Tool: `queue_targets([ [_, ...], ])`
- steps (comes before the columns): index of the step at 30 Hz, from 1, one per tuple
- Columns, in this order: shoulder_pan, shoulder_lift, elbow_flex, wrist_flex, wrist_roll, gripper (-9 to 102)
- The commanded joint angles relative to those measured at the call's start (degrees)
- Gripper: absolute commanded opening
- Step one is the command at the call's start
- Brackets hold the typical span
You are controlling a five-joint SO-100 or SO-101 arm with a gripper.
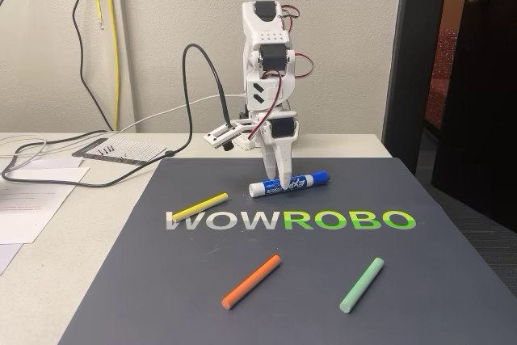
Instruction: Pick up the blue marker.
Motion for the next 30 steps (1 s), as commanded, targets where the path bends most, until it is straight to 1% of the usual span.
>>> queue_targets([
  [1,-0.7,-0.2,-0.7,-0.2,-0.4,17],
  [4,-0.8,-0.4,-0.9,0.0,-0.4,12],
  [10,-1.0,-0.5,-1.0,0.1,-0.4,6],
  [13,-1.2,-0.5,-1.1,-0.2,-0.1,1],
  [21,-1.4,-0.1,-2.1,-0.3,1.1,0],
  [23,-1.5,-0.5,-5.4,3.0,2.3,0],
  [30,-3.0,-1.6,-21.8,18.2,7.0,0],
])
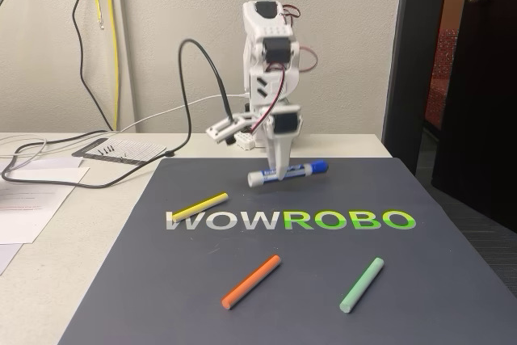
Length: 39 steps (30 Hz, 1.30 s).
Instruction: Pick up the blue marker.
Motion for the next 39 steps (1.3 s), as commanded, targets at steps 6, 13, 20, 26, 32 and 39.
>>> queue_targets([
  [6,-2.5,-0.7,-21.0,14.5,7.0,0],
  [13,-5.4,1.1,-35.8,25.7,12.7,0],
  [20,-7.8,12.9,-35.7,26.4,18.6,0],
  [26,-9.4,31.4,-20.0,14.0,23.5,0],
  [32,-9.5,52.8,7.0,-5.3,26.0,0],
  [39,-8.5,73.4,34.7,-19.7,24.3,0],
])
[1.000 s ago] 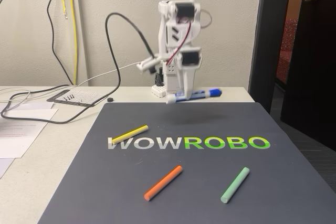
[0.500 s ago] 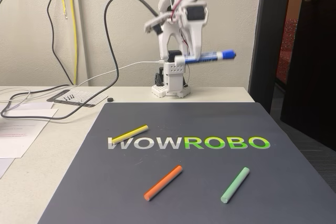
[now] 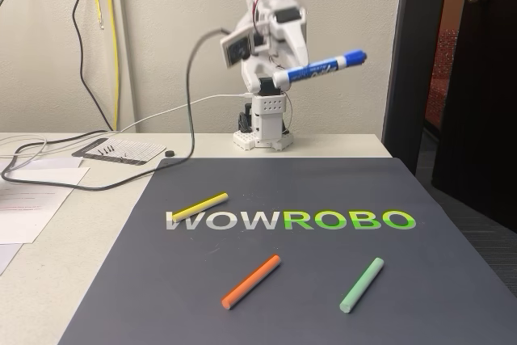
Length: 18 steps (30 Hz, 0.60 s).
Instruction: Pick up the blue marker.
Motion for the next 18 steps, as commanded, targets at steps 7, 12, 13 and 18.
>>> queue_targets([
  [7,1.1,24.8,26.3,-9.2,-2.3,0],
  [12,2.0,24.8,27.6,-8.5,-2.5,0],
  [13,2.2,24.8,28.0,-8.9,-2.8,0],
  [18,3.5,24.8,29.0,-10.4,-4.0,0],
])
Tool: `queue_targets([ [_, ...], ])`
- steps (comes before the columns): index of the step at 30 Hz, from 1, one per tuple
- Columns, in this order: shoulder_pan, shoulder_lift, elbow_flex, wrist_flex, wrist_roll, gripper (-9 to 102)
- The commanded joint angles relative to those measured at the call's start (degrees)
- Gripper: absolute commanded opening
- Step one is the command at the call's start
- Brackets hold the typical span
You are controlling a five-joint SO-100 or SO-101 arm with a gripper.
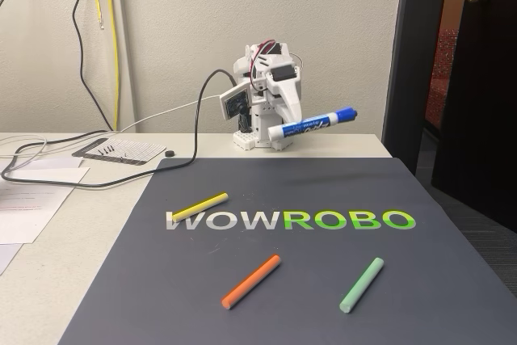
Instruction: Pick up the blue marker.
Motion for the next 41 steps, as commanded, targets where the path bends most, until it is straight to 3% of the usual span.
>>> queue_targets([
  [1,1.0,3.4,-0.4,-1.7,-0.7,0],
  [41,1.6,3.3,0.4,-5.4,-0.2,0],
])
